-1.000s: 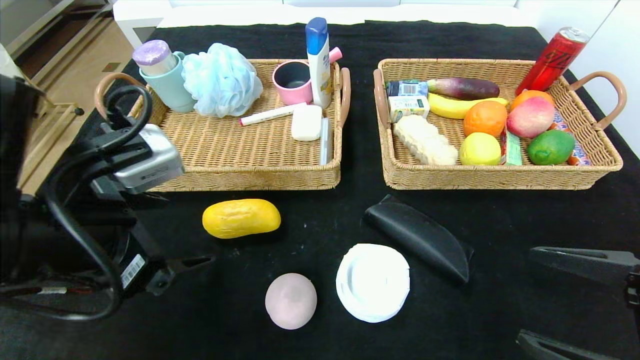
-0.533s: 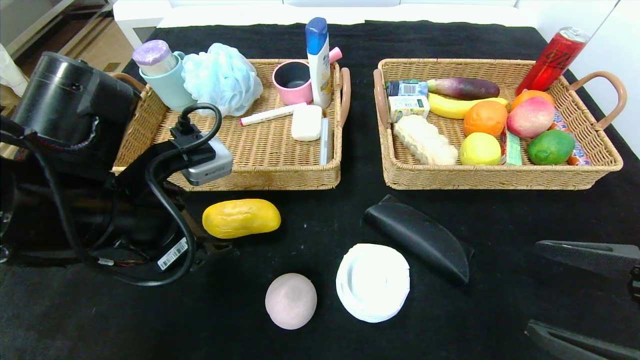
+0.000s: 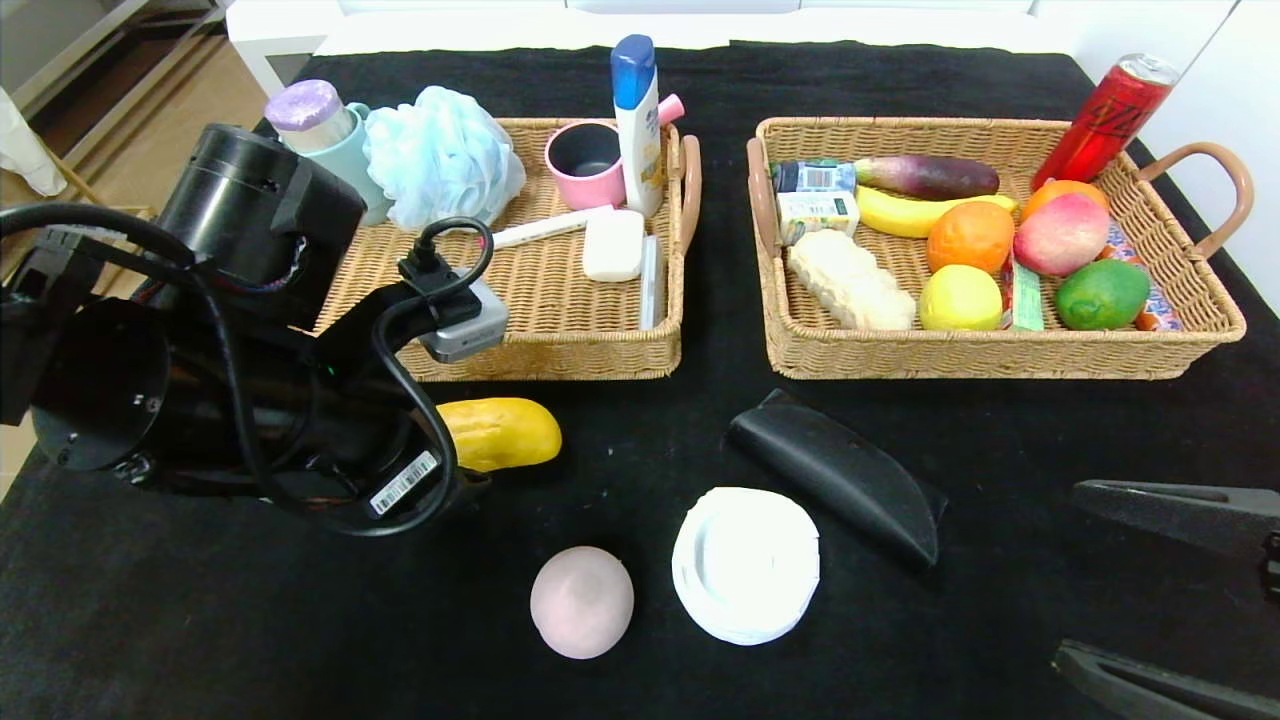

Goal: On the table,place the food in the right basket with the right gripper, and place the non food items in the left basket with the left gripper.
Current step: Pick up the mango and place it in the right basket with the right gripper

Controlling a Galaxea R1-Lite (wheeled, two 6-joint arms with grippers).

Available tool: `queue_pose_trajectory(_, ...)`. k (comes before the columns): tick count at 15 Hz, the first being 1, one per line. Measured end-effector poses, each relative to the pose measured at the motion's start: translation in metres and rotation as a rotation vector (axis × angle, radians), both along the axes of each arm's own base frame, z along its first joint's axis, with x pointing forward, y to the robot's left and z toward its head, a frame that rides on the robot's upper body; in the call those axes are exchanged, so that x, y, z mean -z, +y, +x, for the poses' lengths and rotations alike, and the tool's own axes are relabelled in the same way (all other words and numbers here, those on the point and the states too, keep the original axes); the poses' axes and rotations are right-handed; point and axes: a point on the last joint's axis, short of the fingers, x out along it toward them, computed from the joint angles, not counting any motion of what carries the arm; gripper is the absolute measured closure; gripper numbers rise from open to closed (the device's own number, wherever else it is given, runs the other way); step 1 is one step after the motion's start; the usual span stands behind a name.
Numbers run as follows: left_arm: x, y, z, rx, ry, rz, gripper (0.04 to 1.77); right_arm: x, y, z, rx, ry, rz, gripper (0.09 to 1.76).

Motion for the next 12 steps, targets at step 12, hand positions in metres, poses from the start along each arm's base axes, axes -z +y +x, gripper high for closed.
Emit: queue_pose_trajectory(12, 0.008, -0.009, 0.013, -0.008, 0.025, -0.002, 0.09, -0.002, -0.001, -0.002, 0.000, -0.009, 0.005, 0.14)
